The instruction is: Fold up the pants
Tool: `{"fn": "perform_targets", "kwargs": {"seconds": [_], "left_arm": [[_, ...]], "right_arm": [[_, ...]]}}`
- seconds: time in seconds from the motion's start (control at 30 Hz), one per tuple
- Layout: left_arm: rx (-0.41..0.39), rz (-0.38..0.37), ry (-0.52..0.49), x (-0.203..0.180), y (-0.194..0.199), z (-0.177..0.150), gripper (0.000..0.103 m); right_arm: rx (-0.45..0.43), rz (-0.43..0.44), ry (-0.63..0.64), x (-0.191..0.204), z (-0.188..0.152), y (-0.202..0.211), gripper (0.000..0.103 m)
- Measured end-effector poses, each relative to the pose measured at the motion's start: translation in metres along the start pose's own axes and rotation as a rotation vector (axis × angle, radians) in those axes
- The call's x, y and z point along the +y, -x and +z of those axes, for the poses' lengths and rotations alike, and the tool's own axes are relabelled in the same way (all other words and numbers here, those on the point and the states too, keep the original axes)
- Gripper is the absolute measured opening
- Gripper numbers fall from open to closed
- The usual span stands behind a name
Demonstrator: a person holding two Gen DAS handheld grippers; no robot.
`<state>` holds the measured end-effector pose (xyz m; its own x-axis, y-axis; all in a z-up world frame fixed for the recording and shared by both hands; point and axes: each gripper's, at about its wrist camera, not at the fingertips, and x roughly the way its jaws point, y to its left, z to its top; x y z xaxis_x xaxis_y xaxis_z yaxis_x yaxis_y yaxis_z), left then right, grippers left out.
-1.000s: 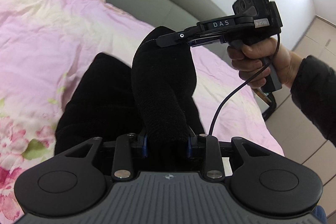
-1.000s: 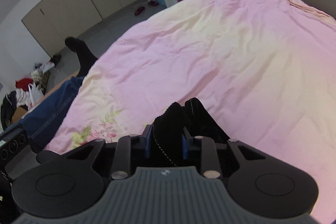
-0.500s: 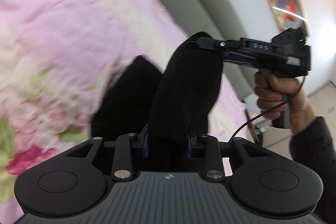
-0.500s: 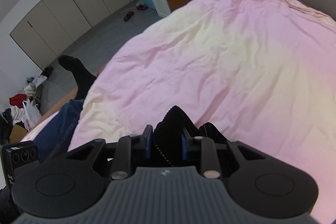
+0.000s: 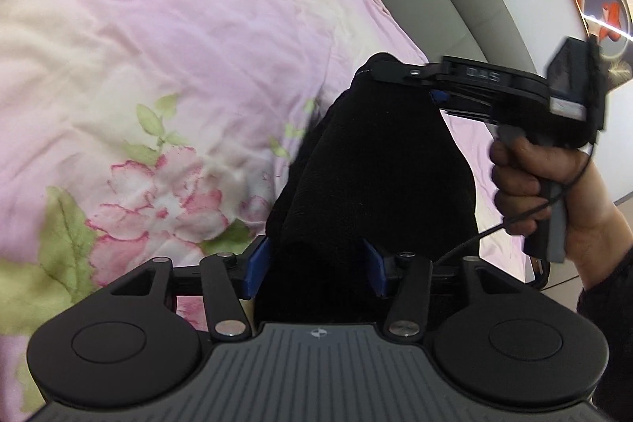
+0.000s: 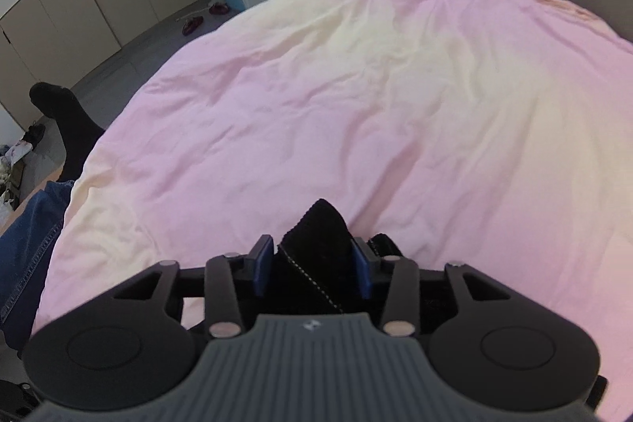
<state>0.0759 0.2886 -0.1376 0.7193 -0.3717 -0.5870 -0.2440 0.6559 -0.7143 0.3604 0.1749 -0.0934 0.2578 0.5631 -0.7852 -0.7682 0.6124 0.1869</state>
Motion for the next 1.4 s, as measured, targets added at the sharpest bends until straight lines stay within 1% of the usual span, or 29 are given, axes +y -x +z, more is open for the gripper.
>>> {"fn": "perform_targets", "kwargs": {"seconds": [0.03,0.1,0.17,0.2,0.23,0.27,0.3,0.37,0.4,0.47,0.53,0.57,0.6,0.67,0.73,0.87,0.9,0.97,1.0,1.03,1.1,1.13,1.17,1.2,1.23,1.27,1.33,1.37,1.4], "left_arm": [[-0.008,0.016,-0.023,-0.004,0.001,0.0,0.059],[-0.02,0.049,-0.064,-0.011,0.002,-0.002,0.059],[-0.032,0.076,-0.106,-0.017,0.005,-0.003,0.059],[-0.04,0.097,-0.138,-0.023,0.007,-0.005,0.059],[-0.046,0.115,-0.161,-0.027,0.009,-0.006,0.059],[-0.052,0.13,-0.179,-0.032,0.011,-0.006,0.059],[-0.058,0.141,-0.191,-0.035,0.012,-0.006,0.059],[-0.071,0.163,-0.215,-0.041,0.014,-0.005,0.059],[-0.075,0.178,-0.232,-0.044,0.014,-0.004,0.059],[-0.073,0.203,-0.256,-0.048,0.011,-0.004,0.055],[-0.07,0.234,-0.29,-0.052,0.006,-0.006,0.054],[-0.061,0.244,-0.306,-0.053,0.002,-0.007,0.054],[-0.057,0.25,-0.313,-0.053,0.0,-0.009,0.054],[-0.062,0.267,-0.324,-0.055,0.0,-0.011,0.054],[-0.063,0.278,-0.333,-0.057,0.0,-0.011,0.055],[-0.072,0.299,-0.351,-0.066,0.006,-0.012,0.056],[-0.084,0.31,-0.358,-0.069,0.011,-0.011,0.056],[-0.14,0.359,-0.389,-0.081,0.025,-0.009,0.056],[-0.176,0.382,-0.415,-0.088,0.033,-0.007,0.058],[-0.202,0.39,-0.438,-0.095,0.04,-0.004,0.063],[-0.235,0.376,-0.486,-0.111,0.049,0.006,0.07],[-0.232,0.356,-0.507,-0.118,0.049,0.011,0.076],[-0.21,0.334,-0.541,-0.126,0.044,0.016,0.081],[-0.189,0.329,-0.582,-0.135,0.036,0.019,0.082],[-0.176,0.343,-0.632,-0.144,0.026,0.02,0.083],[-0.169,0.372,-0.695,-0.154,0.013,0.019,0.083],[-0.144,0.414,-0.784,-0.169,-0.012,0.018,0.084],[-0.13,0.408,-0.8,-0.174,-0.021,0.019,0.084],[-0.111,0.377,-0.803,-0.175,-0.033,0.021,0.084]], "right_arm": [[-0.043,-0.039,0.013,0.002,-0.006,0.017,0.049],[-0.132,-0.093,0.034,0.008,-0.025,0.053,0.051],[-0.218,-0.074,-0.02,0.006,-0.051,0.09,0.056],[-0.245,-0.058,-0.047,0.006,-0.066,0.105,0.056],[-0.26,-0.059,-0.059,0.008,-0.082,0.117,0.056],[-0.276,-0.087,-0.067,0.012,-0.099,0.126,0.056],[-0.282,-0.135,-0.074,0.016,-0.115,0.131,0.056],[-0.299,-0.268,-0.088,0.024,-0.147,0.135,0.056],[-0.307,-0.302,-0.108,0.027,-0.162,0.134,0.056],[-0.344,-0.309,-0.186,0.027,-0.193,0.128,0.056],[-0.327,-0.276,-0.278,0.027,-0.224,0.111,0.059],[-0.376,-0.294,-0.303,0.03,-0.244,0.108,0.061],[-0.4,-0.305,-0.313,0.036,-0.257,0.107,0.061],[-0.418,-0.292,-0.343,0.042,-0.278,0.111,0.061],[-0.384,-0.27,-0.362,0.044,-0.292,0.11,0.061],[-0.292,-0.3,-0.266,0.051,-0.304,0.11,0.06],[-0.272,-0.298,-0.263,0.049,-0.306,0.113,0.059],[-0.26,-0.272,-0.284,0.044,-0.313,0.121,0.054],[-0.265,-0.257,-0.301,0.041,-0.318,0.125,0.053],[-0.277,-0.244,-0.319,0.037,-0.322,0.13,0.053],[-0.312,-0.236,-0.342,0.032,-0.328,0.137,0.053],[-0.333,-0.241,-0.351,0.03,-0.328,0.14,0.053],[-0.356,-0.243,-0.36,0.029,-0.326,0.143,0.053],[-0.379,-0.237,-0.366,0.028,-0.324,0.145,0.053],[-0.402,-0.23,-0.369,0.027,-0.322,0.149,0.053],[-0.418,-0.224,-0.365,0.028,-0.319,0.151,0.053],[-0.435,-0.218,-0.34,0.031,-0.314,0.154,0.055],[-0.443,-0.224,-0.323,0.032,-0.31,0.155,0.055],[-0.451,-0.236,-0.307,0.032,-0.302,0.156,0.056]]}}
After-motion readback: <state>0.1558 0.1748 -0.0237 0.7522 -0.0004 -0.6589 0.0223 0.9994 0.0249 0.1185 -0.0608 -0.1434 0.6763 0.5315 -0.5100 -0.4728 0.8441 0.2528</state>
